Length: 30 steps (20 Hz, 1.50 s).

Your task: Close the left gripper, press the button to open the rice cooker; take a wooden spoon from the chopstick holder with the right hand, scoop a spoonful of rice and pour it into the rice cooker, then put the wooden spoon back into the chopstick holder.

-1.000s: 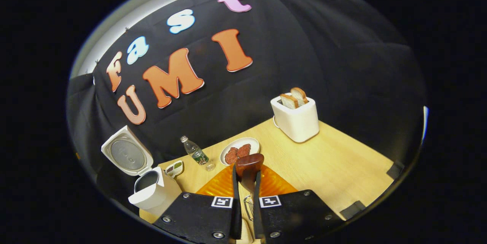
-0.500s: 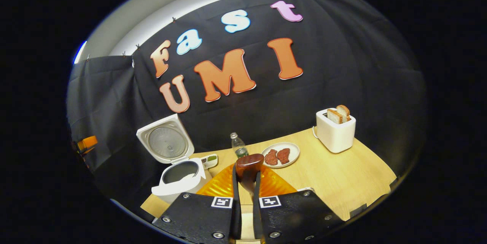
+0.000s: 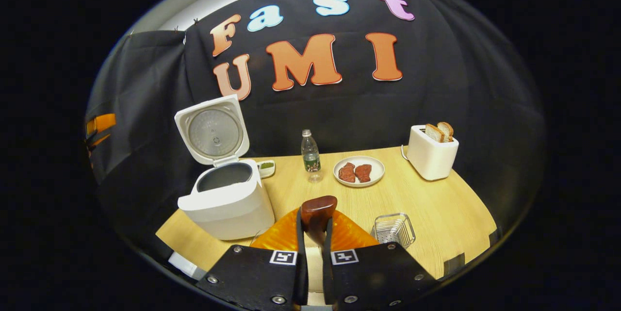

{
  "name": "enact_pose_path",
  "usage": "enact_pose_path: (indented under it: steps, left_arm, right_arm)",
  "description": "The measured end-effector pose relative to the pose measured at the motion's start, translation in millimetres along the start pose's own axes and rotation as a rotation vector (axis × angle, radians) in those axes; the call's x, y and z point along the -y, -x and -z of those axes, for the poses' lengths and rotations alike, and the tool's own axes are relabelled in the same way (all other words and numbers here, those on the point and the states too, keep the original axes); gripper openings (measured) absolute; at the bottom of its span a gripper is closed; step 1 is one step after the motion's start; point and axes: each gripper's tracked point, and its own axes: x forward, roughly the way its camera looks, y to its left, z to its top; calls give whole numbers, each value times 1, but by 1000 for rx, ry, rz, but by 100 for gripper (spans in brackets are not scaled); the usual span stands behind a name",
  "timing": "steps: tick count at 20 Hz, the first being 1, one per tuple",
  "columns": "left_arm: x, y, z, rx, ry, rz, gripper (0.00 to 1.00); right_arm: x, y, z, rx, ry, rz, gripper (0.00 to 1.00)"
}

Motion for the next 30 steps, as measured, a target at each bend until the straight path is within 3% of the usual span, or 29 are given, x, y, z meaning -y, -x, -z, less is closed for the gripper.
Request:
enact_pose_path:
  steps: [6,8,15,18,25,30]
  left_arm:
    - [8,-9,7,-23,-28,23,100]
    - [11,-10,10,-30,-35,30,100]
    - [3,-7,21,-54,-47,14,100]
    - [2,-7,24,-60,-44,13,100]
    - [-4,-1,29,-71,-45,6,100]
    - [-10,1,33,-80,-28,-5,100]
  right_arm:
    - [-14,-3,47,-75,150,69,12]
    - [-14,-4,57,-87,148,91,11]
    - [8,-17,64,-89,-238,115,11]
    - [2,-21,64,-74,-315,93,11]
    - [-53,-42,69,-113,-494,-32,11]
    - [-45,-52,72,-123,-629,-39,11]
